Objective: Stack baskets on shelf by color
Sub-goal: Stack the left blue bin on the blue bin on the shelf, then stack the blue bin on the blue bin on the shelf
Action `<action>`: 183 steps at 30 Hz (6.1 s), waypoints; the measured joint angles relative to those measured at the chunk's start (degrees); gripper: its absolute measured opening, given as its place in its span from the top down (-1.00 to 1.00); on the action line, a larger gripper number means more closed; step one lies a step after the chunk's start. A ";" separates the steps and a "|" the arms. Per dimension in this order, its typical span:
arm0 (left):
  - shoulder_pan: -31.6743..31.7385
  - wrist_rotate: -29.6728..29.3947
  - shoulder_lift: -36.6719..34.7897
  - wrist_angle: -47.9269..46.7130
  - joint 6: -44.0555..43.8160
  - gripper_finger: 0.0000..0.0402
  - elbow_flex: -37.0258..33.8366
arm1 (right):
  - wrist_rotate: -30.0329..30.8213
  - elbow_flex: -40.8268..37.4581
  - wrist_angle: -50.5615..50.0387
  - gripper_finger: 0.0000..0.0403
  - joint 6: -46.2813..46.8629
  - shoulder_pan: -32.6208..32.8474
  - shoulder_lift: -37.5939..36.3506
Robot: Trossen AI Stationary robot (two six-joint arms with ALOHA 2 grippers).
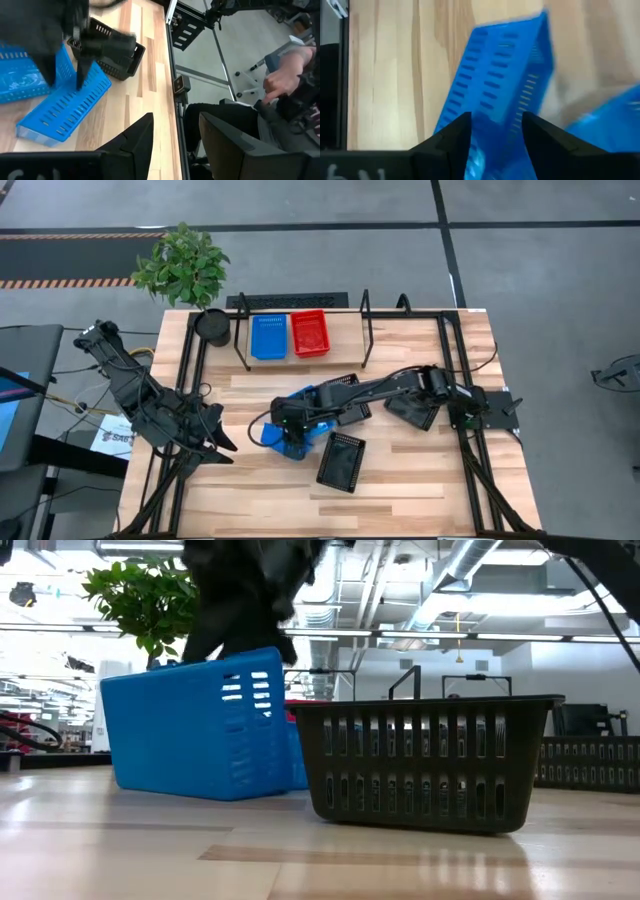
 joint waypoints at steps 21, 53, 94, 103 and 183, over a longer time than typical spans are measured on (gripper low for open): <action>0.00 0.05 0.00 -1.29 -3.55 0.27 -0.02 | -9.32 0.63 4.88 0.88 3.41 0.06 0.57; -2.80 -5.94 -7.17 -3.75 -3.52 0.27 -0.04 | 18.30 12.78 -8.60 0.93 -97.44 -23.32 -4.51; -2.80 -17.59 -10.19 -6.64 -3.70 0.27 -0.04 | 4.62 12.77 -2.19 0.82 -126.50 -29.53 0.02; -2.80 -17.79 -10.19 -7.41 -3.68 0.27 -0.04 | 3.22 12.79 0.07 0.88 -126.77 -30.34 3.36; -2.80 -19.05 -10.14 -9.89 -1.01 0.27 -0.04 | 33.85 14.22 19.06 0.37 -67.48 -25.43 -0.42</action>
